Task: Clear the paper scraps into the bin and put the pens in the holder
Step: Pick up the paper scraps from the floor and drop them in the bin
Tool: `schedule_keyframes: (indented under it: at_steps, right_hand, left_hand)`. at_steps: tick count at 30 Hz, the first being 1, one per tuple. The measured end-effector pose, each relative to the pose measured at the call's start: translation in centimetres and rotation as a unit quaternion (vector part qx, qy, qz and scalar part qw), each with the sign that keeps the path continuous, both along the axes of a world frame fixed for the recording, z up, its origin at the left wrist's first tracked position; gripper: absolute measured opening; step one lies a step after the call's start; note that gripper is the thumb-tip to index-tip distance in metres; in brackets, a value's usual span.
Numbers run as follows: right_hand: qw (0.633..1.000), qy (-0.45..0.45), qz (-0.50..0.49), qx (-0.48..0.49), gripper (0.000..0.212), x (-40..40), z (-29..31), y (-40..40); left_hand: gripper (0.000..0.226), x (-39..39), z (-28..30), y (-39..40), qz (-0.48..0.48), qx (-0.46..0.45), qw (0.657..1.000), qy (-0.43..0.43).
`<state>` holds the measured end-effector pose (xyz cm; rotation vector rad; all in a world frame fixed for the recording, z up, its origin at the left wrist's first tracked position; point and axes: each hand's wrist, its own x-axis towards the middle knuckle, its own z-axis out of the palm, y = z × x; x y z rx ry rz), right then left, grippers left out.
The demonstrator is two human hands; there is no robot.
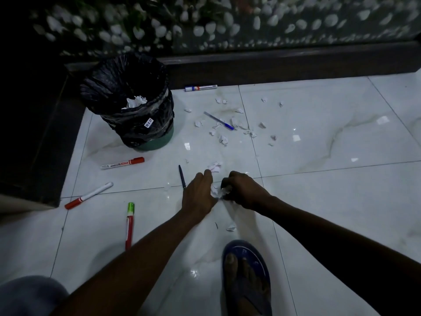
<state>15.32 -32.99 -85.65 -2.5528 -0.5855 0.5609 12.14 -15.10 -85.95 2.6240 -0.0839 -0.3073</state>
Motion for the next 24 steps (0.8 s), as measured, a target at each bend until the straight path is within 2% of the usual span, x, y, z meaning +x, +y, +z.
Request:
schedule_keyframes:
  at_steps: [2,3,4,6,8,10,11,14,17,20,24]
  right_hand:
    - [1.000,-0.014,-0.008,-0.009,0.017,0.6,0.2,0.4]
    - [1.000,-0.019,-0.022,-0.005,0.015,0.9,0.3,0.6]
    - [0.999,-0.023,-0.042,0.004,0.014,1.3,0.5,0.8]
    - [0.995,-0.043,-0.087,0.018,0.010,2.4,0.8,1.4]
    - [0.990,-0.066,-0.126,0.019,0.011,3.6,0.7,2.1]
    - [0.987,-0.070,-0.145,0.014,0.023,4.7,0.5,2.7]
    - [0.989,-0.056,-0.139,0.004,0.033,5.2,0.4,3.1]
    - [0.997,0.015,-0.070,-0.024,0.062,6.1,0.5,3.9]
    - [0.999,0.010,0.020,-0.047,0.064,6.0,0.8,4.3]
    - [0.993,-0.044,0.088,-0.067,0.049,4.9,0.6,4.4]
    - [0.994,-0.065,0.072,-0.046,0.018,4.1,0.1,5.1]
  left_hand:
    - [0.095,0.2,0.4,0.1,-0.002,0.048,0.997,0.055]
    - [0.105,0.2,0.5,0.0,-0.001,0.048,0.996,0.074]
    - [0.106,0.2,0.3,0.0,0.001,0.036,0.996,0.080]
    - [0.085,0.1,0.1,-0.5,0.012,0.007,0.998,0.060]
    - [0.048,0.1,-0.4,-0.9,0.028,-0.013,0.999,0.026]
    - [0.015,0.3,-0.7,-1.2,0.040,-0.038,0.998,-0.009]
    - [0.009,0.4,-0.9,-1.1,0.050,-0.047,0.998,-0.010]
    - [0.004,0.9,-1.6,-0.1,0.085,-0.099,0.991,-0.020]
    - [0.004,1.6,-0.7,1.7,0.103,-0.114,0.988,-0.032]
    - [0.005,2.6,0.5,3.8,0.111,-0.081,0.990,-0.038]
    - [0.017,3.5,1.9,5.8,0.113,-0.068,0.990,-0.059]
